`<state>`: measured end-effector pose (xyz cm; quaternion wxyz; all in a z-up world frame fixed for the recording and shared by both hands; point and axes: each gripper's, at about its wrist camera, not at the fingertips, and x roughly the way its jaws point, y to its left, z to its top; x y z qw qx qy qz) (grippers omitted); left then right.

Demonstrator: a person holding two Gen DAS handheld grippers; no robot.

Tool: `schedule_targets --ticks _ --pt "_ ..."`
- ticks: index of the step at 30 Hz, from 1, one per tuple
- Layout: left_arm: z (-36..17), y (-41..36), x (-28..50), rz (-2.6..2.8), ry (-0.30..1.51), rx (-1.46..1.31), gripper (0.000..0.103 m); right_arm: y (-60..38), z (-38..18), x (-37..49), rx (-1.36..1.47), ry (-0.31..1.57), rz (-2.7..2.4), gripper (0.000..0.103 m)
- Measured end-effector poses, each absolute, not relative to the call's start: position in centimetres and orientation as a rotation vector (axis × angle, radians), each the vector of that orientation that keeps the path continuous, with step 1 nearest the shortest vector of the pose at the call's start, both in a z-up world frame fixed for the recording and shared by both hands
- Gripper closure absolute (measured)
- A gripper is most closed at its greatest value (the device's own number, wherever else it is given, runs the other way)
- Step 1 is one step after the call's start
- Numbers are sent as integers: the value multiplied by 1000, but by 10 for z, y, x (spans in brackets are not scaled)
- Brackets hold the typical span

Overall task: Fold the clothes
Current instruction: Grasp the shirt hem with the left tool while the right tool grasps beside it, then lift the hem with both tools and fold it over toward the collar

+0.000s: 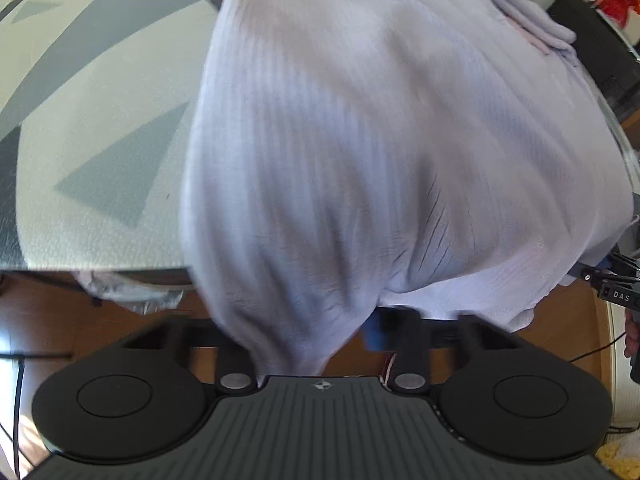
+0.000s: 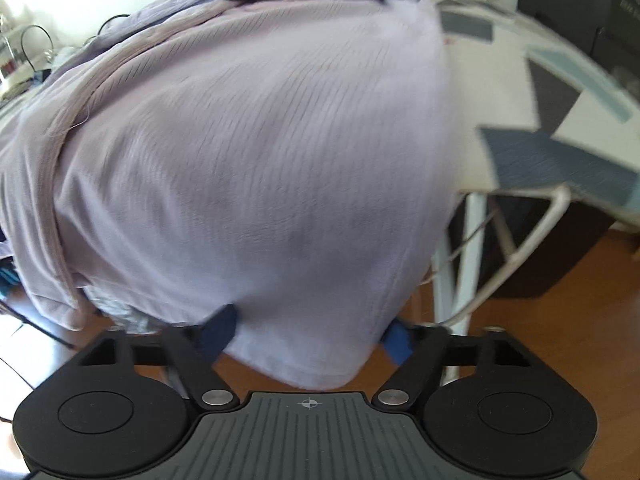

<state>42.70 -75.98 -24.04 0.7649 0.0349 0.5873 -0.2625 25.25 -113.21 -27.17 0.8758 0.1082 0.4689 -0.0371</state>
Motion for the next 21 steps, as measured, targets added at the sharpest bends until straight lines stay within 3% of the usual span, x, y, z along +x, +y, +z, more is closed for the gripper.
schedule_targets --ticks 1,3,10,21 --pt "-237 -760 424 -573 1277 75 84 -1133 -271 253 237 982 -74 71" --pt "-229 -763 412 -585 1245 133 89 -1137 -265 251 276 987 -55 90" --pt "-184 -746 386 -636 1138 52 92 -1131 -225 215 279 958 59 94" --pt "-115 -729 360 -782 1000 -70 93 -1137 -127 171 350 754 19 95"
